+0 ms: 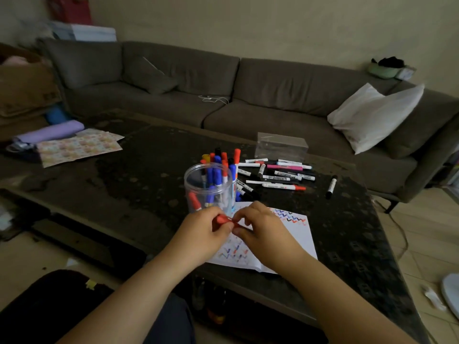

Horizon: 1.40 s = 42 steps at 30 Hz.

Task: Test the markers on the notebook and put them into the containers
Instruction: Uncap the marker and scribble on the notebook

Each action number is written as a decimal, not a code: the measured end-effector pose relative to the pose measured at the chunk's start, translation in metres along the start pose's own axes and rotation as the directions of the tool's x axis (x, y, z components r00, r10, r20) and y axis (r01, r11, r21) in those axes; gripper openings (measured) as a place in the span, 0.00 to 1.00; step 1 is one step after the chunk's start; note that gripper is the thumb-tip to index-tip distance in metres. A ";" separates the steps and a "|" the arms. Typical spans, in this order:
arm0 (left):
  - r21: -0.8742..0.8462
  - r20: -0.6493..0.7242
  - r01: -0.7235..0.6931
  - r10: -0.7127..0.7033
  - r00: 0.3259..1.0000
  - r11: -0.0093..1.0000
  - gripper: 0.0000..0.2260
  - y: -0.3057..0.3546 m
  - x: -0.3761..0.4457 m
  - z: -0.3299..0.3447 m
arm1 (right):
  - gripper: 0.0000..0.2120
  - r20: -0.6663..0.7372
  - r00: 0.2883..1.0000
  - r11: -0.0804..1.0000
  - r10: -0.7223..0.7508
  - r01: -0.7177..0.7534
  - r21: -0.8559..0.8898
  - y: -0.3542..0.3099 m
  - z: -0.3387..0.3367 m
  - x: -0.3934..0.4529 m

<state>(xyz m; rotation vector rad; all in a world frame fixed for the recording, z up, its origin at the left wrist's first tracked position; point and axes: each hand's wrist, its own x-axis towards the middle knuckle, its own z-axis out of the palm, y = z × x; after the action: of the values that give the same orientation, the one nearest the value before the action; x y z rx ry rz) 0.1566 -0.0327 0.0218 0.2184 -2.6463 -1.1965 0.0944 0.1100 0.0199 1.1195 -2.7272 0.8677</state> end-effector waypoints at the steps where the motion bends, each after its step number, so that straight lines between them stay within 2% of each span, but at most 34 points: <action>1: -0.010 -0.019 -0.015 0.015 1.000 1.000 0.03 -0.003 0.000 -0.005 | 0.09 -0.010 1.000 1.000 -0.019 0.019 0.003 -0.002 -0.002 0.004; 4: -0.006 -0.158 -0.053 0.052 0.986 0.999 0.06 -0.009 0.003 -0.021 | 0.06 -0.143 0.990 0.997 -0.023 0.033 0.067 -0.009 -0.021 0.017; 7: 0.124 -0.265 -0.088 0.119 0.957 0.988 0.10 -0.013 0.008 -0.035 | 0.06 -0.239 0.963 0.948 0.124 -0.044 0.316 -0.022 -0.049 0.033; 10: 0.155 -0.300 -0.087 0.131 0.945 0.984 0.15 -0.011 0.012 -0.042 | 0.06 -0.348 0.927 0.879 0.142 0.044 0.475 -0.037 -0.064 0.053; 12: 0.147 -0.300 -0.084 0.126 0.946 0.985 0.15 -0.008 0.013 -0.044 | 0.10 -0.360 0.925 0.848 0.120 0.093 0.521 -0.044 -0.064 0.066; 15: 0.136 -0.280 -0.099 0.135 0.950 0.986 0.14 -0.007 0.012 -0.044 | 0.17 -0.333 0.940 0.865 0.070 0.109 0.490 -0.047 -0.050 0.080; 18: 0.158 -0.272 -0.122 0.162 0.949 0.980 0.13 -0.009 0.008 -0.042 | 0.22 -0.237 0.971 0.922 0.019 0.075 0.379 -0.043 -0.031 0.081; 22: 0.181 -0.244 -0.168 0.210 0.947 0.969 0.10 -0.013 0.001 -0.035 | 0.18 -0.092 0.996 0.988 -0.011 0.025 0.155 -0.036 -0.014 0.072; 26: 0.175 -0.154 -0.185 0.213 0.965 0.967 0.08 -0.018 0.001 -0.019 | 0.11 -0.166 0.985 0.995 -0.038 0.052 0.081 -0.023 -0.005 0.071; 29: 0.162 -0.080 -0.198 0.213 0.974 0.967 0.10 -0.018 0.004 -0.004 | 0.10 -0.225 0.973 0.992 -0.044 0.069 0.103 -0.011 -0.004 0.068; 36: 0.174 0.043 -0.183 0.178 0.983 0.968 0.10 -0.006 0.025 0.033 | 0.10 -0.177 0.963 0.971 0.204 -0.177 0.160 0.051 -0.010 0.045; 39: 0.185 0.080 -0.185 0.173 0.982 0.965 0.09 -0.001 0.039 0.053 | 0.10 -0.101 0.925 0.923 0.367 -0.348 0.166 0.085 -0.015 0.034; 42: 0.172 0.111 -0.224 0.207 0.972 0.959 0.07 0.004 0.056 0.075 | 0.11 -0.098 0.879 0.883 0.466 -0.456 0.110 0.123 -0.017 0.029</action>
<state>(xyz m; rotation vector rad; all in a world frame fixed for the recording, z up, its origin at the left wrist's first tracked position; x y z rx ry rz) 0.0820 0.0113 -0.0150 -0.0969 -2.7736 -0.9160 -0.0112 0.1713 -0.0164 0.3941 -2.9179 1.0668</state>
